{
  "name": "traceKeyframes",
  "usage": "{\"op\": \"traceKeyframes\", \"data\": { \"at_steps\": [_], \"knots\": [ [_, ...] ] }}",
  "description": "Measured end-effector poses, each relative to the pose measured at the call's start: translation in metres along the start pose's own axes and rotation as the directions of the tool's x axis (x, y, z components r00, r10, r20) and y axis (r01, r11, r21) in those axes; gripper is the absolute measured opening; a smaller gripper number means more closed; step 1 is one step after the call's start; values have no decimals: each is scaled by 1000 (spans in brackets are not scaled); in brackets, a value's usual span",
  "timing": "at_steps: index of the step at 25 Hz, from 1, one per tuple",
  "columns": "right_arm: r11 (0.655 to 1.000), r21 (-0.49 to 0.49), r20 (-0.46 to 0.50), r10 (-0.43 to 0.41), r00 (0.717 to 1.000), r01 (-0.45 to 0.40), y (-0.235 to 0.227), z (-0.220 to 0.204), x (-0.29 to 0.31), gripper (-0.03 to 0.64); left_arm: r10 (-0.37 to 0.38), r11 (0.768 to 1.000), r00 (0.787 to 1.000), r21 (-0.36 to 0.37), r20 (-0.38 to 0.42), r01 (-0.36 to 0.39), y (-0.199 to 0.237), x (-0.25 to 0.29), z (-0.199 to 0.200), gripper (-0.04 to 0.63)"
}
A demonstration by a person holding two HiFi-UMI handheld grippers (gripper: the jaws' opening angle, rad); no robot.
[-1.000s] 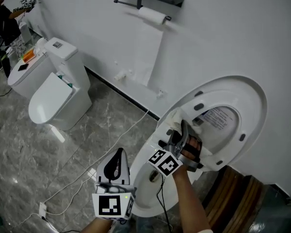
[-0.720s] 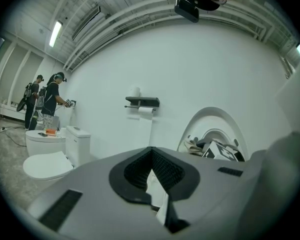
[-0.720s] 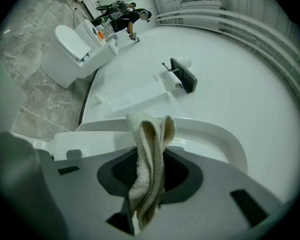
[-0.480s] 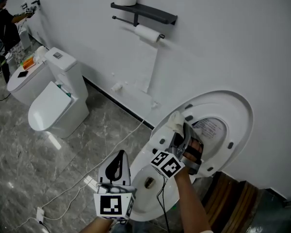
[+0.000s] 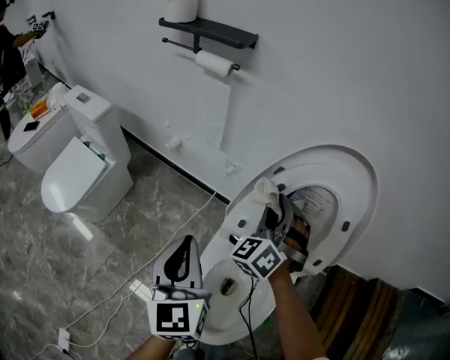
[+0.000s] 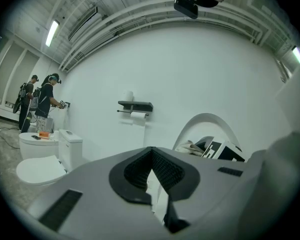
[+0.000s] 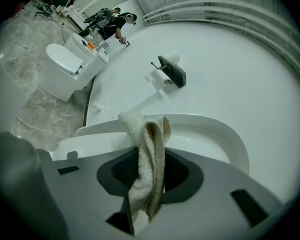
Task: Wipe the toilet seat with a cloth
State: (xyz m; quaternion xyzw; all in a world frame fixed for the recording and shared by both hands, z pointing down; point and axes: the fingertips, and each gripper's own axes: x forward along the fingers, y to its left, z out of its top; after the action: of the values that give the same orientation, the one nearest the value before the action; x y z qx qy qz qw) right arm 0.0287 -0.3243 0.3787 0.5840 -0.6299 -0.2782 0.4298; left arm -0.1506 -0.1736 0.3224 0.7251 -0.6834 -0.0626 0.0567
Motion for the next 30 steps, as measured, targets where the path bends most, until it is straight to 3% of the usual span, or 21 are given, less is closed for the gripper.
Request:
{"op": "traceKeyframes", "data": {
  "at_steps": [12,30],
  "knots": [
    [997,76,10,-1,1000,0,-23,-3,2,100,-14,1000,1000,13,-3,14,-14,14,3,-2],
    [960,241,-37,-139,990,144,-118,-33,2,100,-95,995,995,17,-10,95,-66,37,9,-2]
  ]
}}
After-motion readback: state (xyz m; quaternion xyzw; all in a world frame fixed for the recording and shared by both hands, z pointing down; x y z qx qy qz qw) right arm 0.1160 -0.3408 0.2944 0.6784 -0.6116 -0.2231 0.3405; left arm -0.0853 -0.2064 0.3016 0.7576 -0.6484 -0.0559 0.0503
